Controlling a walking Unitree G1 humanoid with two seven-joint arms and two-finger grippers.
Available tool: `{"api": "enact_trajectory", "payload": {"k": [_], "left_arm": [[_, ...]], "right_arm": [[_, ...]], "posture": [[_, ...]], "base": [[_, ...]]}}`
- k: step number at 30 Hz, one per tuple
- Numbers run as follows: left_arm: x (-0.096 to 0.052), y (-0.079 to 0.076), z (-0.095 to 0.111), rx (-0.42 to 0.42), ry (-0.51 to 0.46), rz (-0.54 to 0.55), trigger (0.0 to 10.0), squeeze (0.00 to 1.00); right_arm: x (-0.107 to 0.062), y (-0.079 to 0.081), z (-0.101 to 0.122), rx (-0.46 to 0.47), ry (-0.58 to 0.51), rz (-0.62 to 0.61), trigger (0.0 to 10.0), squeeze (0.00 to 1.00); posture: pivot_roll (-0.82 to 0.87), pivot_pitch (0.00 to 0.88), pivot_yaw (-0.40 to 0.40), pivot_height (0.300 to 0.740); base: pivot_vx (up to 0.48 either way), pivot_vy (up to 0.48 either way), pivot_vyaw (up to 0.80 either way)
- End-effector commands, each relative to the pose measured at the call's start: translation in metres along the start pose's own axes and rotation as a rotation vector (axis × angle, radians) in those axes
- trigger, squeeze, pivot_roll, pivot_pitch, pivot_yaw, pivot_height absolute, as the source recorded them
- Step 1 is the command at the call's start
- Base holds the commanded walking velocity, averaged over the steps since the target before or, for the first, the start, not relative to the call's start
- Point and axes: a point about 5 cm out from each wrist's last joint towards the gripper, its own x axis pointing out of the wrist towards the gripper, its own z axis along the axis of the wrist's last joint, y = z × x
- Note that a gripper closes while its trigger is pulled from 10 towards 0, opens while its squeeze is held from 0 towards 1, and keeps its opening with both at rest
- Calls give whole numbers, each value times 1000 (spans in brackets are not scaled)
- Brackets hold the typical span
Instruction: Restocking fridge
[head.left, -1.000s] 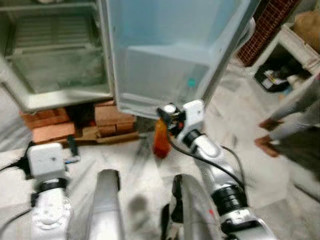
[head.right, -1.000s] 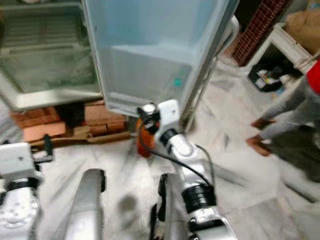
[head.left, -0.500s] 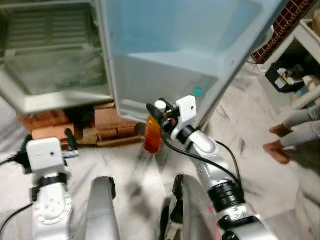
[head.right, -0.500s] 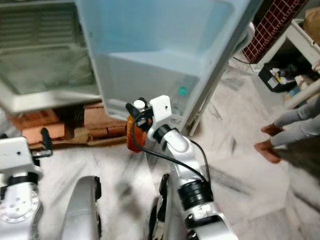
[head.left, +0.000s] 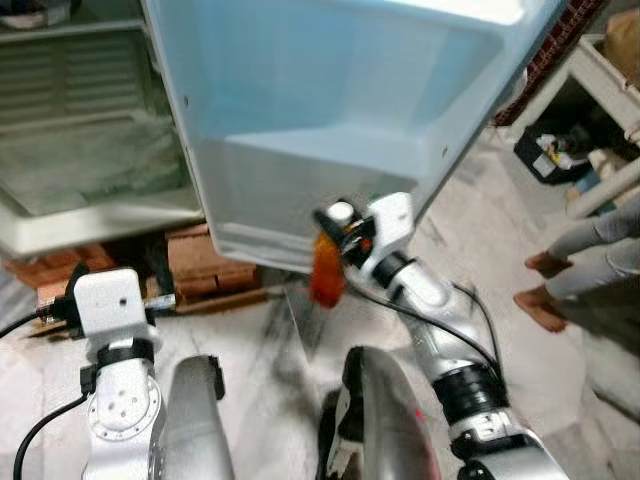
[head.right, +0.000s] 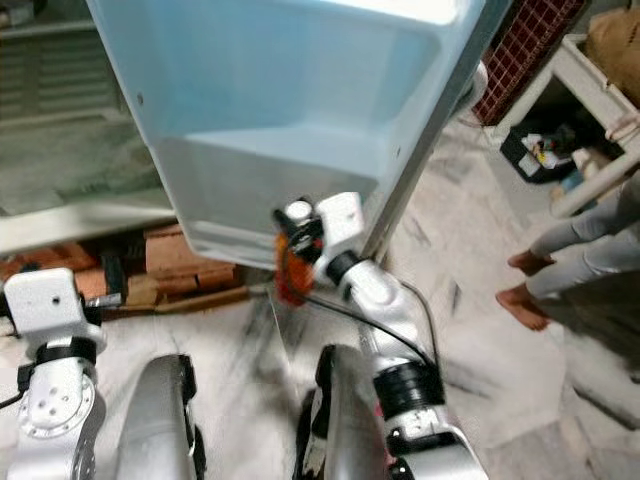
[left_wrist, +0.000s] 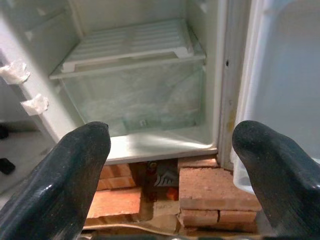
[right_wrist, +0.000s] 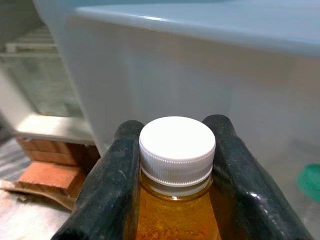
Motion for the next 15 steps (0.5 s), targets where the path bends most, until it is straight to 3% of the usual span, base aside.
{"api": "enact_trajectory", "payload": {"k": [1, 12, 15], "left_arm": [[-4, 1, -5, 2, 22, 9, 10000, 0], [-3, 11, -11, 29, 34, 9, 10000, 0], [-6, 12, -10, 17, 31, 4, 10000, 0]], "right_arm": [[4, 12, 1, -2, -14, 69, 10000, 0], [7, 17, 0, -49, -36, 91, 10000, 0], [7, 18, 4, -55, -64, 71, 10000, 0]], "posture": [[100, 198, -120, 572], [122, 166, -93, 572], [117, 164, -87, 572]], "base": [[0, 0, 0], [0, 0, 0], [275, 0, 0]]}}
